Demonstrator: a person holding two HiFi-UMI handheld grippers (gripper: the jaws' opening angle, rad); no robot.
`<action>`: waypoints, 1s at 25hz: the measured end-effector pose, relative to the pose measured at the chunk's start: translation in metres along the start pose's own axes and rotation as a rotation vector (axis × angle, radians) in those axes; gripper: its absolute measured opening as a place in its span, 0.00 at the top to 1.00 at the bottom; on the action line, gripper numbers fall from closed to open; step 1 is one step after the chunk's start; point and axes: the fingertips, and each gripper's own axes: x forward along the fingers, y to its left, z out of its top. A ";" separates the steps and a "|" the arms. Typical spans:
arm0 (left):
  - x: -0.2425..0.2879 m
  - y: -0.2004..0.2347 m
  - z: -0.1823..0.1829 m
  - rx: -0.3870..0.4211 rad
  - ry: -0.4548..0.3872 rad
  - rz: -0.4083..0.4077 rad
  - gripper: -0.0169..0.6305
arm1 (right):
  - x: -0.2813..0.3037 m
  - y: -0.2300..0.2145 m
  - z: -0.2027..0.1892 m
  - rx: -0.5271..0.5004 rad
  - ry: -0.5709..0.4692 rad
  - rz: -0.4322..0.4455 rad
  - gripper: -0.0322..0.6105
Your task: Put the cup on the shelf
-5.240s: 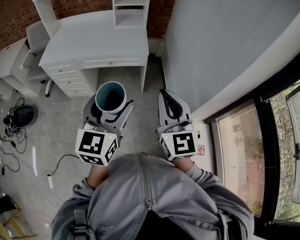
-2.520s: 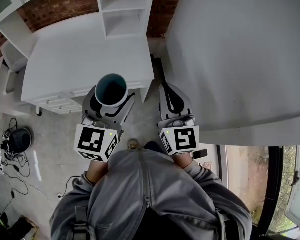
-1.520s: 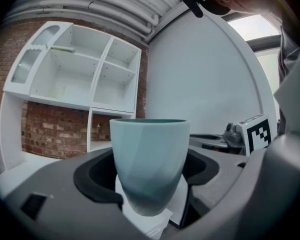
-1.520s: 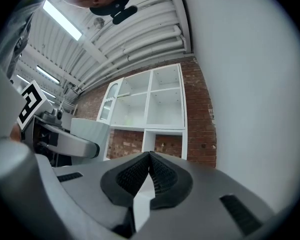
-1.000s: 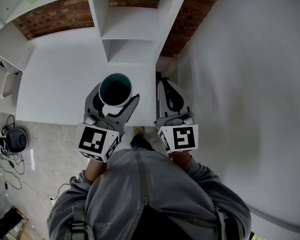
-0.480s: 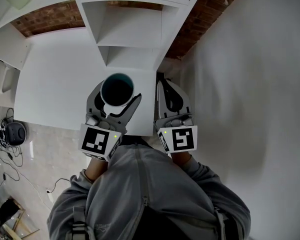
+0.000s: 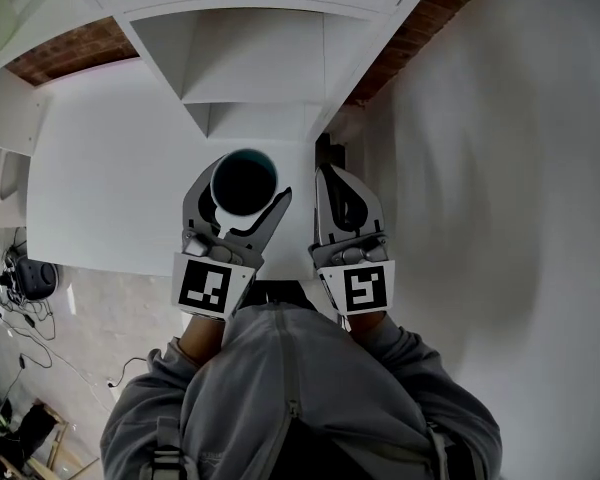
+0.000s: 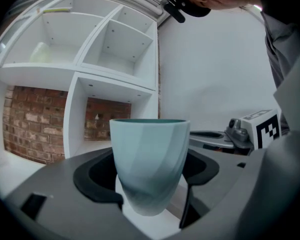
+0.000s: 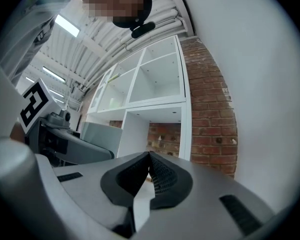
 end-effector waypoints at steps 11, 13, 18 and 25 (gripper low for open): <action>0.053 0.035 -0.056 -0.021 0.052 -0.035 0.41 | 0.035 -0.021 -0.060 0.037 0.049 -0.070 0.91; 0.063 0.040 -0.066 -0.020 0.061 -0.045 0.41 | 0.041 -0.023 -0.069 0.042 0.049 -0.081 0.91; 0.075 0.039 -0.087 0.033 0.073 -0.075 0.41 | 0.038 -0.025 -0.086 0.040 0.070 -0.101 0.91; 0.101 0.038 -0.115 0.098 0.070 -0.106 0.41 | 0.041 -0.038 -0.121 0.043 0.100 -0.137 0.91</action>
